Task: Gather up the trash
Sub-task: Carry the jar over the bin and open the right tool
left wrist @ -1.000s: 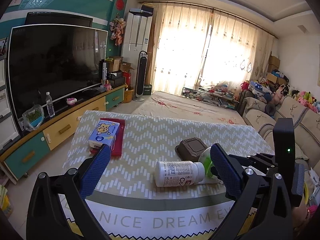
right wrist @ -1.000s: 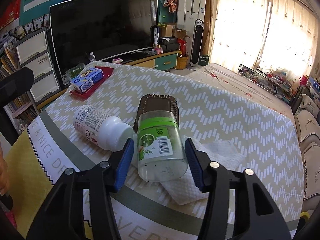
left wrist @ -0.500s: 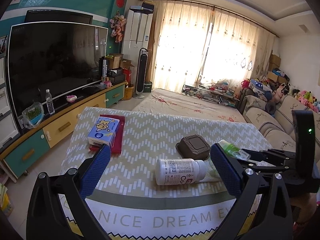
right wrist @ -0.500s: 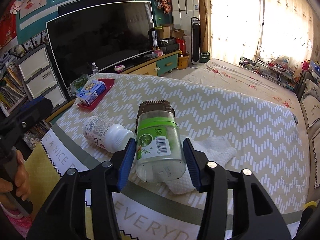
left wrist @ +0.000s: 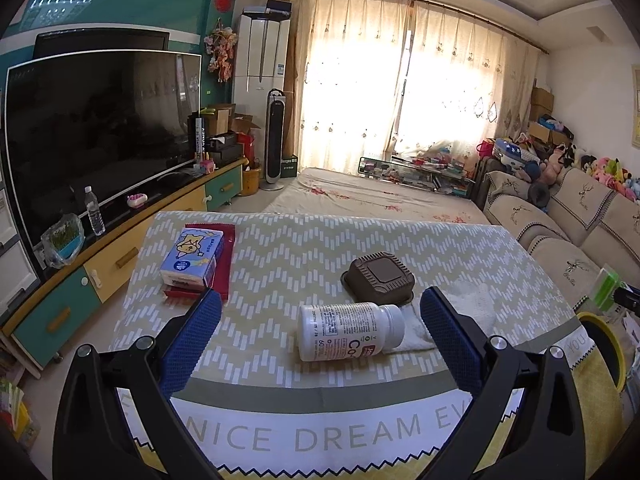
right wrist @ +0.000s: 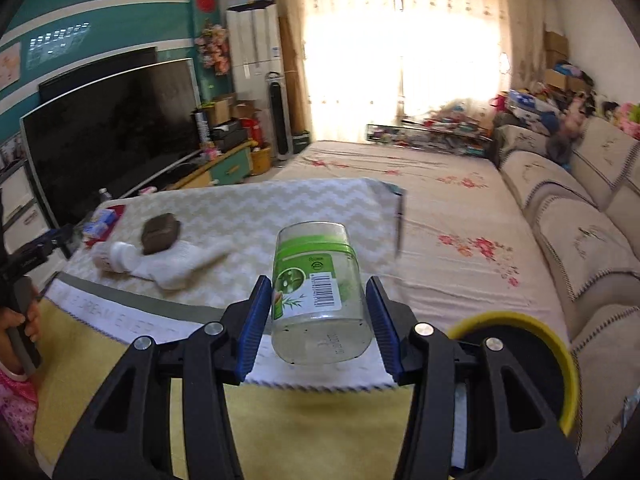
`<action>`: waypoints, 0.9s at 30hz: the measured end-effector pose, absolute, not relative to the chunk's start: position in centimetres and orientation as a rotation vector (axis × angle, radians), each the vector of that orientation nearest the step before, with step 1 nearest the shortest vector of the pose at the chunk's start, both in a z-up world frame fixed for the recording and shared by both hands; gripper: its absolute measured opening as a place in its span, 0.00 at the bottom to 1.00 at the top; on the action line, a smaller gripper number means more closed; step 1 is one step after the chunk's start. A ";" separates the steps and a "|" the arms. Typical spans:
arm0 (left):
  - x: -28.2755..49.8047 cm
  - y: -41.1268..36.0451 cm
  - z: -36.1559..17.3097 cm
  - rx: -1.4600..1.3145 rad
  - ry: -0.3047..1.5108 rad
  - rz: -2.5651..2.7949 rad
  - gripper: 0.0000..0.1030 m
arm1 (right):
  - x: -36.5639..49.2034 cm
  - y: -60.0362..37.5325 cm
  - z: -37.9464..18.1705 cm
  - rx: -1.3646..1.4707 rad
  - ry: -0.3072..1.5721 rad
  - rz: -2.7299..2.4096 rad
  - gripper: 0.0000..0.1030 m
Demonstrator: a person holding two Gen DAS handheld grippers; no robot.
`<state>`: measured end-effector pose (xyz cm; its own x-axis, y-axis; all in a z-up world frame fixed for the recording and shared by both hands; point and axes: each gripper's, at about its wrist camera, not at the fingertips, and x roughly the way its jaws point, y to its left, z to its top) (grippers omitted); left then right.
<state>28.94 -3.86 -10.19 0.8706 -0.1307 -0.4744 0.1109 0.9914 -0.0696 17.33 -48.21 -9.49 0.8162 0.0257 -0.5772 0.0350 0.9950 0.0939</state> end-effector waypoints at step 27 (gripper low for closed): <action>29.8 -4.9 -11.7 -0.008 0.550 -0.147 0.95 | 20.4 -48.0 -5.1 0.170 0.452 -0.043 0.59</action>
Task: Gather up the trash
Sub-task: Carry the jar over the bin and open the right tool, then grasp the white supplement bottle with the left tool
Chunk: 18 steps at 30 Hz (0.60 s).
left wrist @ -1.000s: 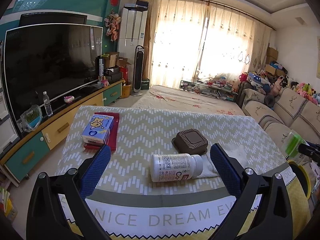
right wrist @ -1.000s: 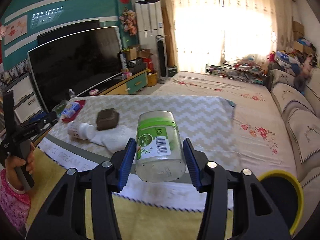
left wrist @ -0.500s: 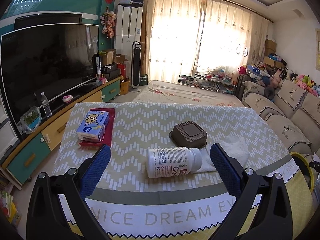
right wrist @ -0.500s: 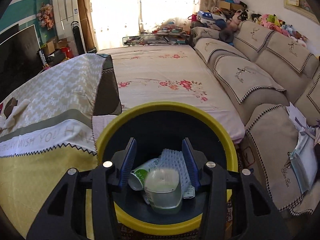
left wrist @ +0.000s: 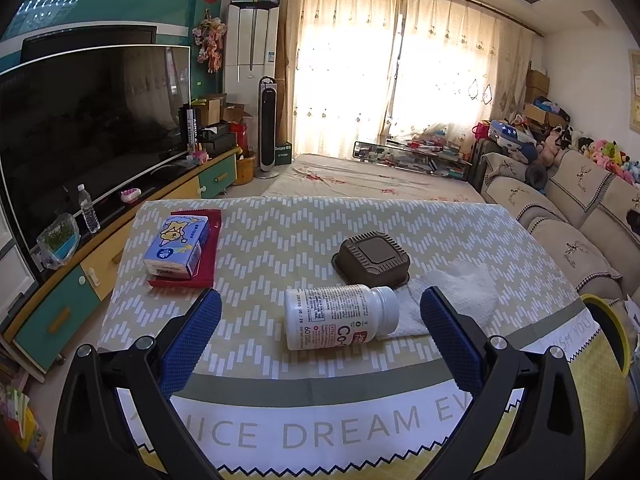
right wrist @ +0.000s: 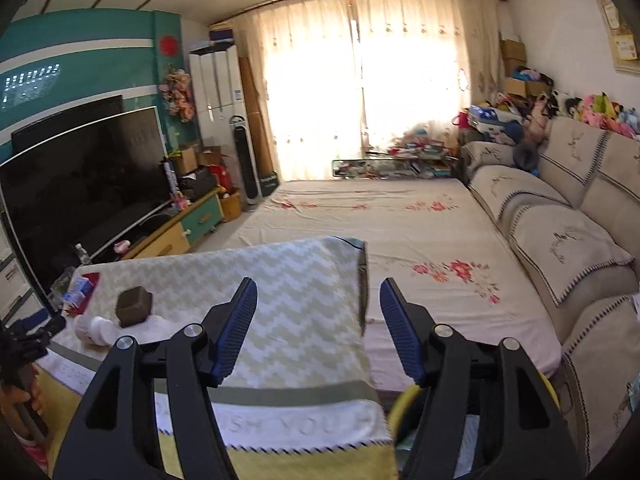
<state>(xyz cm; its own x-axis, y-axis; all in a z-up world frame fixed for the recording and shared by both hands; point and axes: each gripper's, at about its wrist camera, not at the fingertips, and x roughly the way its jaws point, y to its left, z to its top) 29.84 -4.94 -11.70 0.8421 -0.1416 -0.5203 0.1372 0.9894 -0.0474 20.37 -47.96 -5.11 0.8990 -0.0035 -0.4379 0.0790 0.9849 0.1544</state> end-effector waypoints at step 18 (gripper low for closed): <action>36.5 -8.3 -15.6 -0.010 0.826 -0.091 0.95 | 24.7 -38.9 -8.7 0.127 0.522 0.179 0.60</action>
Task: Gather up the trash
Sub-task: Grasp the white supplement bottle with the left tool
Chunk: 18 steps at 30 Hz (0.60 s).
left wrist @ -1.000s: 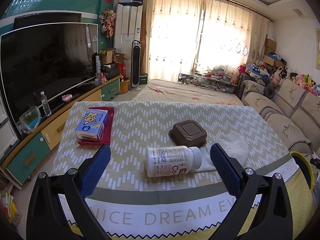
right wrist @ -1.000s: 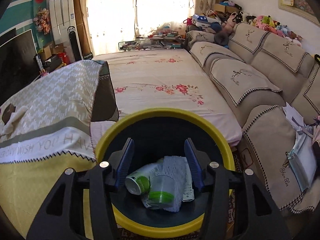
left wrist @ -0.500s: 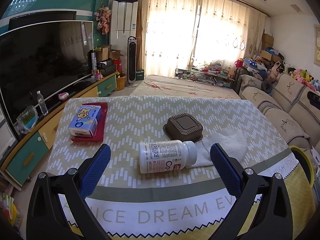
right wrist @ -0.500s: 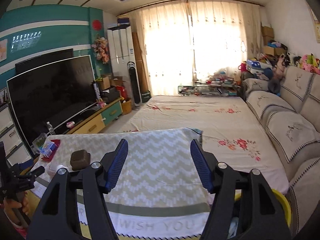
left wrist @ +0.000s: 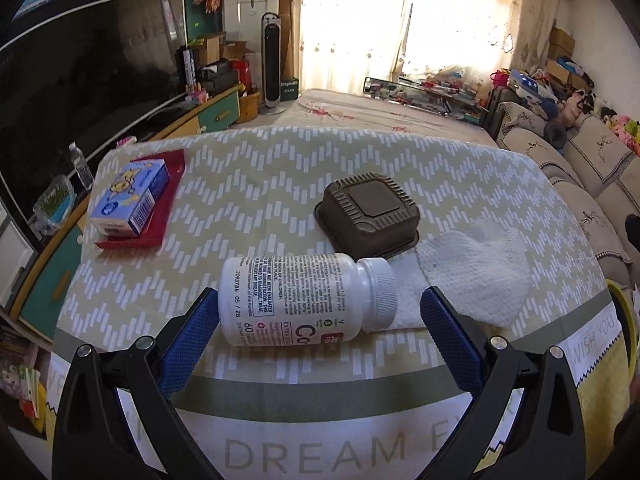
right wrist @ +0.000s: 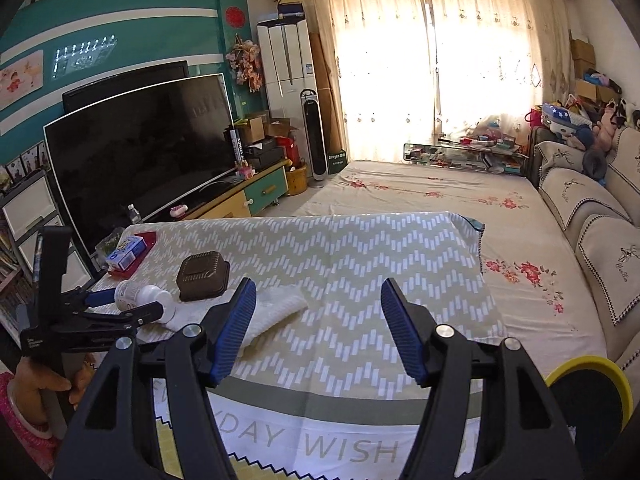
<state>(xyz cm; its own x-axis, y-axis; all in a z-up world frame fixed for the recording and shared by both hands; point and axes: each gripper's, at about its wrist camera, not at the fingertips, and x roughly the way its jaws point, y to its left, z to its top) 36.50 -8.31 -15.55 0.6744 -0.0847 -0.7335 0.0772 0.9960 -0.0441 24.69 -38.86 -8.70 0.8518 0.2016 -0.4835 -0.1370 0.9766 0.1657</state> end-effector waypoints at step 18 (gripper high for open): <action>36.4 -8.4 -15.0 -0.045 0.790 -0.087 0.83 | 25.0 -38.9 -9.0 0.141 0.536 0.188 0.60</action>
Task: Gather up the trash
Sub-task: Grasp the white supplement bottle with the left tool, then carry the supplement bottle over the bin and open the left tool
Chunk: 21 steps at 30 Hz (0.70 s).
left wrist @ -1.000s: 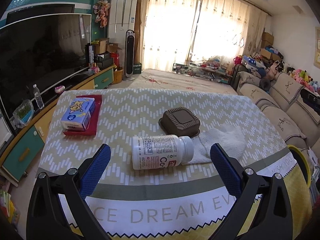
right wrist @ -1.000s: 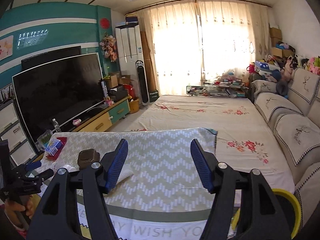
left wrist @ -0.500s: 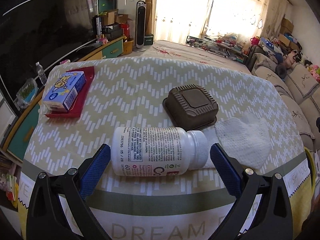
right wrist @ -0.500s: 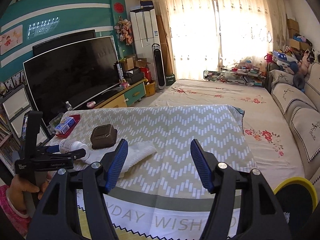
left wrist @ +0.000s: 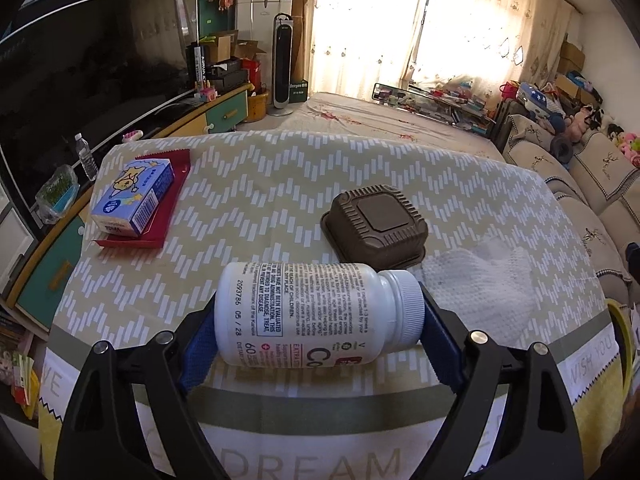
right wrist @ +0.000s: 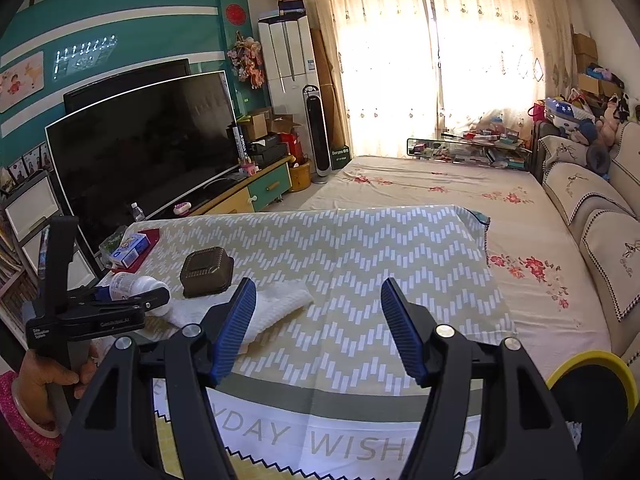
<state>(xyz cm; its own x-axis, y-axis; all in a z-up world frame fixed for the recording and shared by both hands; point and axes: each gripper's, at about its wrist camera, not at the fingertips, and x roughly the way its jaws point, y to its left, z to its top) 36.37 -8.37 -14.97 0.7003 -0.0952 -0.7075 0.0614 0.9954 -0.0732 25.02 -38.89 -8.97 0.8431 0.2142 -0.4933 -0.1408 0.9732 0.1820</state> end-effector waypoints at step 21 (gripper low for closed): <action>22.0 -25.7 -6.9 0.185 0.708 -0.582 0.83 | 14.6 -50.7 -5.9 0.176 0.463 -0.081 0.65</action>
<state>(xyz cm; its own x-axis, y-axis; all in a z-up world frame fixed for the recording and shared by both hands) 22.02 -25.69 -6.91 0.6097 -0.4398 -0.6595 0.5616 0.8268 -0.0322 14.63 -50.73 -5.87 0.8919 -0.0374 -0.4507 0.1174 0.9816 0.1508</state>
